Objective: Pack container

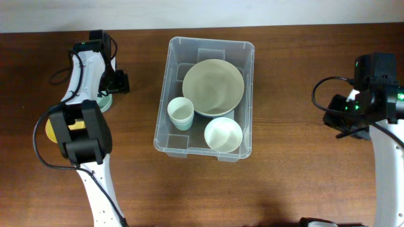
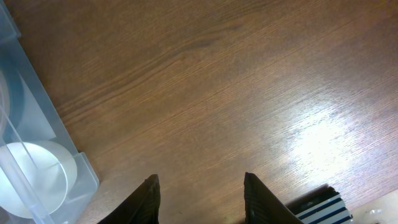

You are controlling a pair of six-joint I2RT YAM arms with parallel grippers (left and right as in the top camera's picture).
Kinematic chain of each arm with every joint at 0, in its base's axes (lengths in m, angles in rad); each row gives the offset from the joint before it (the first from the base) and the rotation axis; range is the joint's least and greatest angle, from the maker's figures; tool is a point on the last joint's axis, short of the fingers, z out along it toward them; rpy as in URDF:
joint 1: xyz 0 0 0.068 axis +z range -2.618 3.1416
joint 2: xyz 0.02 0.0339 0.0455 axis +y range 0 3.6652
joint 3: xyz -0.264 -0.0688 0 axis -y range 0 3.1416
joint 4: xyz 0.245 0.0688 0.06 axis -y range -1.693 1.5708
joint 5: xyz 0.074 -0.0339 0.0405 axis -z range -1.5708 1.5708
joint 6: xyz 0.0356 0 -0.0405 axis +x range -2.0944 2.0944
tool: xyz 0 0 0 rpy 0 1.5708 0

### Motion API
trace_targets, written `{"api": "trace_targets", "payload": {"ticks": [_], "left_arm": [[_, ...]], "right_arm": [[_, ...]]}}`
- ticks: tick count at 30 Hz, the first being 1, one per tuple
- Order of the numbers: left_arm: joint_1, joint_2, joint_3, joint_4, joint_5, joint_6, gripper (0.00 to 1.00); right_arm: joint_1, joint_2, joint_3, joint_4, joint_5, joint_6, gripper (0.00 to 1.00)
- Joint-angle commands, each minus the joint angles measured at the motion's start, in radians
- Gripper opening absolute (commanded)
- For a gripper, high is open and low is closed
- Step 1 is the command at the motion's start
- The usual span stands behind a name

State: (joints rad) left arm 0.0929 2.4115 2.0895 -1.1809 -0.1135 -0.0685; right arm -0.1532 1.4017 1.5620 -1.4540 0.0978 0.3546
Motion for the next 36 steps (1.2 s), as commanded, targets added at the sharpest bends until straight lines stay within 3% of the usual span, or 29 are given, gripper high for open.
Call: {"api": "trace_targets", "payload": {"ticks": [1,6,9,13,20,26,32,36], "left_arm": [[0.008,0.05,-0.01,-0.008,-0.007,0.017,0.69],[0.008,0.056,-0.01,-0.016,-0.007,0.017,0.42],[0.008,0.056,-0.01,-0.018,-0.007,0.017,0.32],[0.008,0.053,-0.009,-0.027,-0.007,0.017,0.01],[0.003,0.006,0.022,-0.058,-0.007,0.017,0.01],[-0.058,-0.175,0.128,-0.131,0.043,0.017,0.01],[-0.255,-0.404,0.139,-0.227,0.118,0.041,0.0],[-0.42,-0.443,0.139,-0.277,0.118,0.041,0.0]], "right_arm": [[0.009,-0.005,-0.003,-0.002,0.02,-0.008,0.39],[0.009,-0.005,-0.003,-0.002,0.02,-0.008,0.4],[0.009,-0.005,-0.003,-0.005,0.02,-0.008,0.39],[0.009,-0.005,-0.003,-0.004,0.02,-0.008,0.39],[0.009,-0.005,-0.003,-0.003,0.02,-0.008,0.4],[0.009,-0.005,-0.003,-0.003,0.02,-0.008,0.4],[0.009,-0.005,-0.003,-0.004,0.019,-0.008,0.4],[0.009,-0.005,-0.003,-0.004,0.019,-0.008,0.4]]}}
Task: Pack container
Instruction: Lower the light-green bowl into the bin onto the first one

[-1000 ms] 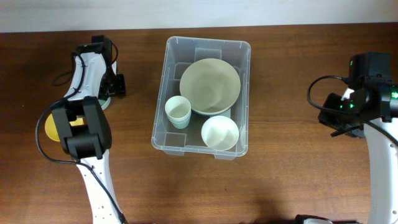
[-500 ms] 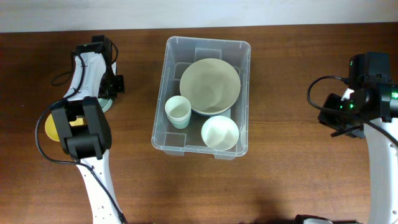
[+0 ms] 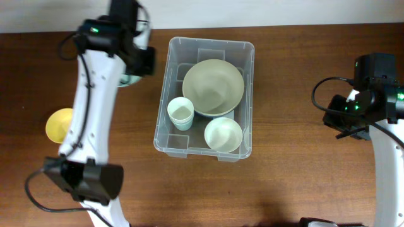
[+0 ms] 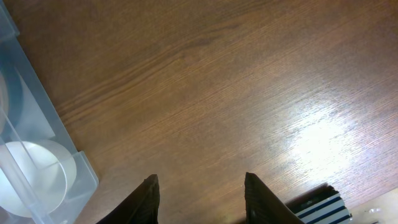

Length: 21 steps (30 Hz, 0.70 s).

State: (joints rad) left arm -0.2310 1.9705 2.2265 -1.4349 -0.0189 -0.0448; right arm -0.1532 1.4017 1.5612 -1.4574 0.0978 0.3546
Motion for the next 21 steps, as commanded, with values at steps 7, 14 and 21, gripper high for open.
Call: {"api": "trace_targets", "payload": {"ticks": [7,14,21], "left_arm": [[-0.354,-0.002,-0.002,-0.065,0.023,0.017,0.01],[-0.493,0.002,-0.017,-0.05,0.019,0.047,0.01],[-0.506,0.005,-0.16,0.044,0.069,0.046,0.01]], "right_arm": [[0.009,-0.005,-0.002,0.0,0.019,-0.007,0.4],[0.009,-0.005,-0.002,-0.001,0.019,-0.007,0.4],[0.009,-0.005,-0.002,-0.001,0.019,-0.007,0.4]]}}
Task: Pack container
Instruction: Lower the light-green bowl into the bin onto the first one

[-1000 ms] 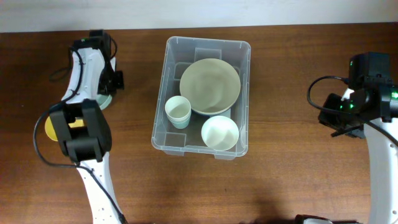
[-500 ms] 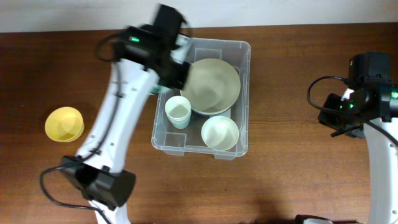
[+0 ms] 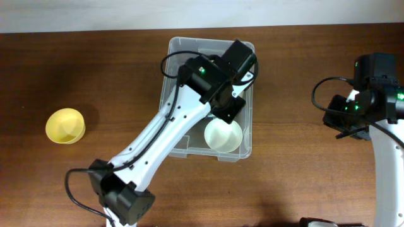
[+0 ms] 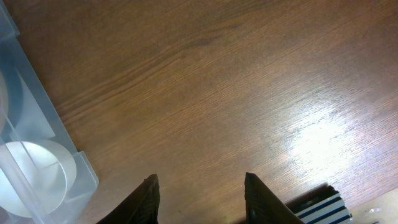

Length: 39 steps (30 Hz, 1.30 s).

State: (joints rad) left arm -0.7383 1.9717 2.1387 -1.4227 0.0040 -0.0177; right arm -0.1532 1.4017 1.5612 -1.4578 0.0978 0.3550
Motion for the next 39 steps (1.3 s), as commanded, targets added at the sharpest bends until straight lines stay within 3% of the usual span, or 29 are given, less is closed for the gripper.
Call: {"api": "trace_targets", "payload": {"ticks": [1,8,21,23,26,28,33,39], "left_arm": [[0.001,0.003,-0.1,0.053,0.065,0.019,0.01],[-0.043,0.006,-0.302,0.209,0.069,0.019,0.01],[-0.103,0.009,-0.372,0.296,0.068,0.019,0.01],[-0.103,0.009,-0.372,0.296,0.067,0.019,0.08],[-0.103,0.009,-0.372,0.296,0.058,0.019,0.34],[-0.103,0.009,-0.372,0.298,0.049,0.019,0.42],[-0.103,0.008,-0.369,0.296,0.012,0.019,0.44],[-0.044,-0.055,-0.243,0.235,-0.107,0.019,0.44]], "right_arm": [[0.009,-0.005,-0.002,-0.001,0.019,-0.008,0.4],[0.009,-0.005,-0.002,0.0,0.019,-0.008,0.4],[0.009,-0.005,-0.002,-0.001,0.019,-0.008,0.4],[0.009,-0.005,-0.002,-0.002,0.019,-0.008,0.4],[0.009,-0.005,-0.002,-0.002,0.019,-0.008,0.4],[0.009,-0.005,-0.002,-0.002,0.019,-0.008,0.4],[0.009,-0.005,-0.002,-0.003,0.019,-0.008,0.39],[0.009,-0.005,-0.002,-0.003,0.019,-0.008,0.4]]}}
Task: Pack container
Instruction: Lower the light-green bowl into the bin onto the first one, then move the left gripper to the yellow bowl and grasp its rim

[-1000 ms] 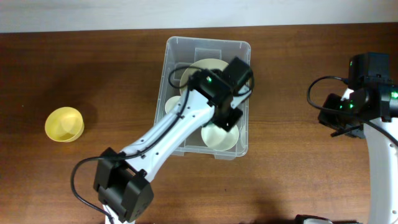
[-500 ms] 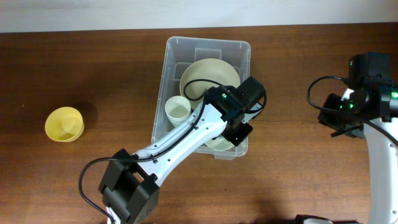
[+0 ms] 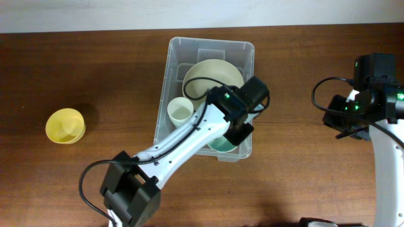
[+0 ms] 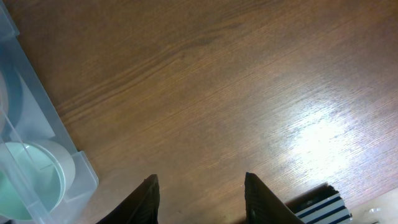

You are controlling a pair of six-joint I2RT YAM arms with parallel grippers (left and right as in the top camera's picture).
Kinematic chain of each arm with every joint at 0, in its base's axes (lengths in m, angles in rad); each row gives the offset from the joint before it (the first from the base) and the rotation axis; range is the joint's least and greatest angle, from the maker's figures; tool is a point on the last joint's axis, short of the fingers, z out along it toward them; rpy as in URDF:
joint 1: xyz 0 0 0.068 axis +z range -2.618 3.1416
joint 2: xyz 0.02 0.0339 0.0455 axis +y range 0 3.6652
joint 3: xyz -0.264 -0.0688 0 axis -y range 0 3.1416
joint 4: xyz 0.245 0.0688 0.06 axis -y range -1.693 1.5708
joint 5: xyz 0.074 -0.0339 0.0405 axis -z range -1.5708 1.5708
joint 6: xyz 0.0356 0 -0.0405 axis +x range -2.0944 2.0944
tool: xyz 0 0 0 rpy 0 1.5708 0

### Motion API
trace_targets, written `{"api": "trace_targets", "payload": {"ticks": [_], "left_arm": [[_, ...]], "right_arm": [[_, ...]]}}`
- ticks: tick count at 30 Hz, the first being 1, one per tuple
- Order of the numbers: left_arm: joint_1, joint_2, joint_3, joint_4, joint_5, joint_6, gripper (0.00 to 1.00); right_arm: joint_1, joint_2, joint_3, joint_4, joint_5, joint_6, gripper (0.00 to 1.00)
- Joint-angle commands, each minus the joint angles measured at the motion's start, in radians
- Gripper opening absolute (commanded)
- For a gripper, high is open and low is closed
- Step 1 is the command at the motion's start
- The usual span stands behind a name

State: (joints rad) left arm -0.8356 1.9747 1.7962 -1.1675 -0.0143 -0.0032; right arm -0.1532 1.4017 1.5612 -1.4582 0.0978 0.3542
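Observation:
A clear plastic container stands mid-table. It holds a big beige bowl, a pale cup and a white bowl at its front right. A pale green bowl now rests inside the white bowl. My left gripper is low over that corner, at the green bowl's rim and apparently still shut on it; the wrist hides its fingers. My right gripper hangs open over bare wood, right of the container, holding nothing.
A yellow bowl sits alone at the table's left. The left arm stretches from the front edge across to the container. A striped black-and-white object lies under the right wrist, near the table's right side.
My left gripper moved from above the container's middle to its front right corner. The green bowl now shows inside the white bowl. The right arm is unchanged.
My left gripper was at a green bowl at the far left, beside the yellow bowl. It then held that bowl up near the container's back left, then was over the container. Now the bowl is nested in the white bowl. The right gripper stayed open and still.

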Motion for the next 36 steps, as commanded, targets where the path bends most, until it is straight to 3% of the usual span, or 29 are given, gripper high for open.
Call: {"api": "trace_targets", "payload": {"ticks": [1,9,13,18,24,36], "left_arm": [[0.095,-0.092,0.14,-0.035,-0.119,0.005,0.44],[0.525,-0.27,0.205,-0.03,-0.136,-0.041,0.49],[0.797,-0.255,0.186,-0.04,-0.101,-0.116,0.49],[1.017,-0.187,0.111,-0.023,-0.087,-0.168,0.5],[1.107,-0.047,0.035,0.023,-0.087,-0.167,0.5],[1.112,0.236,0.033,0.049,-0.088,-0.164,0.52]], "right_arm": [[0.009,-0.005,-0.002,-0.003,0.019,-0.007,0.4],[0.009,-0.005,-0.002,-0.002,0.019,-0.007,0.4],[0.009,-0.005,-0.002,-0.002,0.019,-0.007,0.4],[0.009,-0.005,-0.002,0.0,0.019,-0.007,0.4],[0.009,-0.005,-0.002,0.001,0.019,-0.007,0.4],[0.009,-0.005,-0.002,0.0,0.019,-0.007,0.41]]}}
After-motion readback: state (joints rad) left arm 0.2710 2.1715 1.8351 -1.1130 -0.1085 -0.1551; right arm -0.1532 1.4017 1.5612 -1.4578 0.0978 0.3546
